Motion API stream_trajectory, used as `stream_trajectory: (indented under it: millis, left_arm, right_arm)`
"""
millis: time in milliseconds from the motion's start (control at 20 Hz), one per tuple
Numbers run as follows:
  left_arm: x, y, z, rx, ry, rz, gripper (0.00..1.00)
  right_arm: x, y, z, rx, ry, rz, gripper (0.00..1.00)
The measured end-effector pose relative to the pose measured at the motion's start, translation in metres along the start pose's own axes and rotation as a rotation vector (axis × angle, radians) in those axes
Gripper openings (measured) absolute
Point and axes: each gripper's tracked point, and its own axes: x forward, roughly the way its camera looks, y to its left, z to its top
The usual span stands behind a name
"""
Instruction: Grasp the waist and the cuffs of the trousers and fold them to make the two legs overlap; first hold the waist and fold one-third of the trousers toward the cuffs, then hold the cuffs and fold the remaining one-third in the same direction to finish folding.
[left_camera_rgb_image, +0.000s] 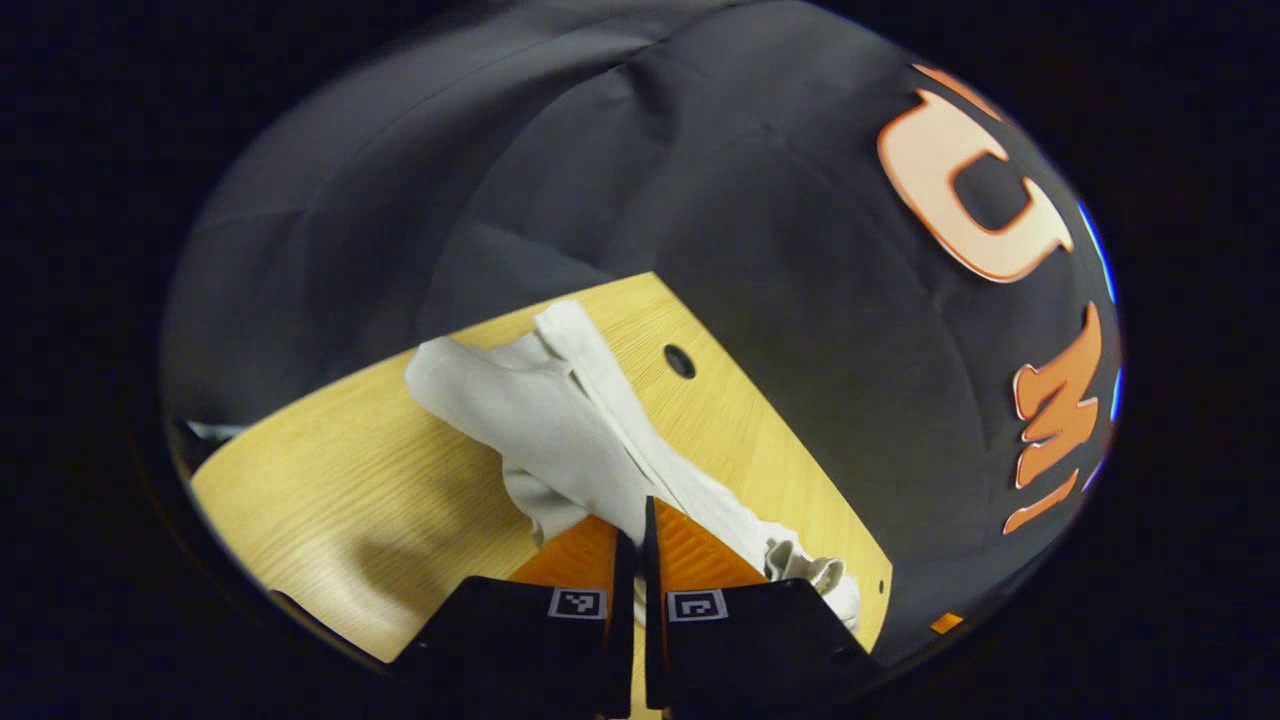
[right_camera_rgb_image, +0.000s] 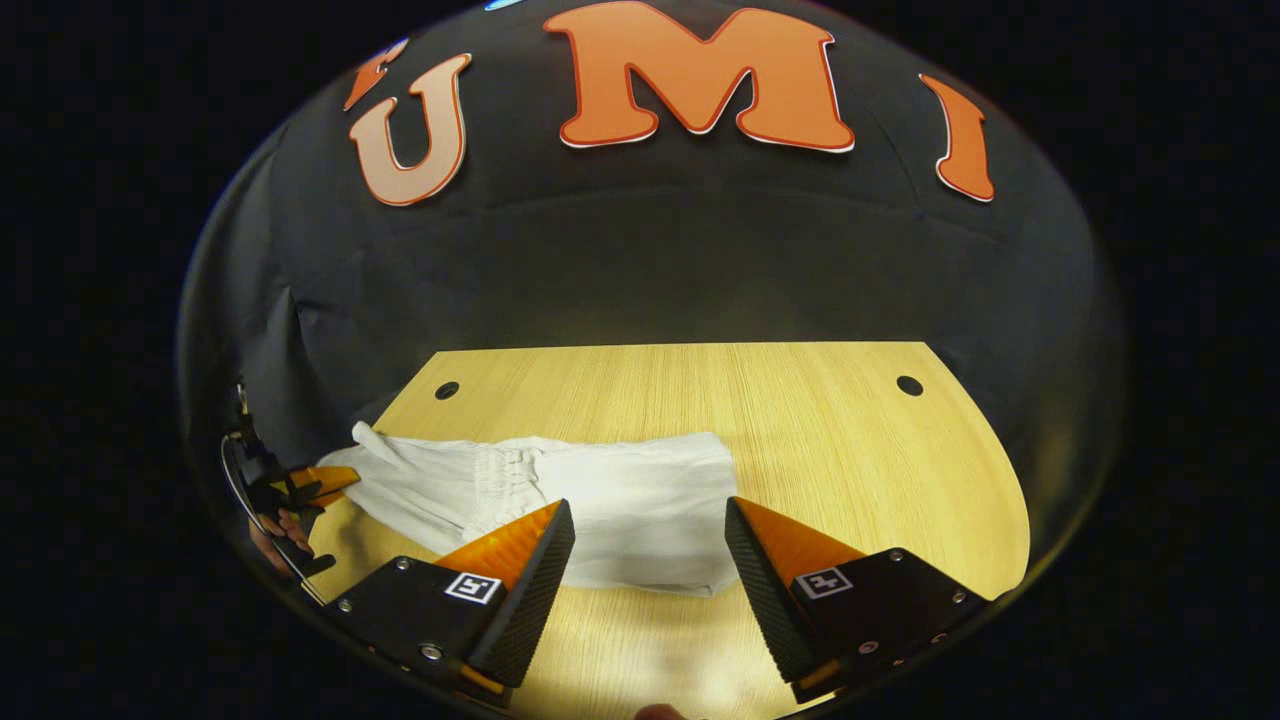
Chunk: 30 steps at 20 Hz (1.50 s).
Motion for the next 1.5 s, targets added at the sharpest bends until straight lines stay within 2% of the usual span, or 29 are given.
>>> stream_trajectory:
  millis: [150,200,300,350,400,450,700,850,1100,1350,1500]
  left_arm:
    - [-0.015,-0.038,0.015,0.103,-0.066,-0.022,0.08]
    - [-0.019,-0.053,0.018,0.144,-0.085,-0.034,0.11]
    - [-0.026,-0.084,0.021,0.219,-0.117,-0.051,0.06]
    - [-0.027,-0.099,0.022,0.246,-0.129,-0.057,0.08]
    - [-0.029,-0.115,0.024,0.265,-0.15,-0.075,0.06]
    - [-0.031,-0.128,0.023,0.289,-0.154,-0.082,0.08]
    - [-0.036,-0.21,0.004,0.455,-0.171,-0.153,0.06]
    - [-0.038,-0.266,-0.031,0.593,-0.165,-0.211,0.08]
    - [-0.028,-0.343,-0.118,0.867,-0.105,-0.318,0.08]
    - [-0.003,-0.362,-0.23,1.197,0.01,-0.345,0.08]
    - [0.011,-0.359,-0.29,1.307,0.156,-0.369,0.1]
  right_arm:
    - [-0.015,-0.023,-0.003,0.015,-0.019,0.005,0.92]
    - [-0.02,-0.032,-0.004,0.024,-0.022,0.003,0.92]
    - [-0.027,-0.053,-0.005,0.055,-0.031,-0.008,0.92]
    - [-0.031,-0.062,-0.005,0.075,-0.036,-0.009,0.92]
    - [-0.035,-0.073,-0.004,0.091,-0.045,-0.015,0.92]
    - [-0.038,-0.082,-0.002,0.1,-0.054,-0.018,0.92]
    - [-0.052,-0.123,0.0,0.13,-0.09,-0.041,0.91]
    - [-0.055,-0.146,-0.008,0.165,-0.087,-0.058,0.92]
    - [-0.064,-0.179,-0.023,0.218,-0.079,-0.079,0.92]
    - [-0.073,-0.207,-0.037,0.25,-0.068,-0.102,0.94]
    - [-0.079,-0.223,-0.046,0.272,-0.062,-0.114,0.94]
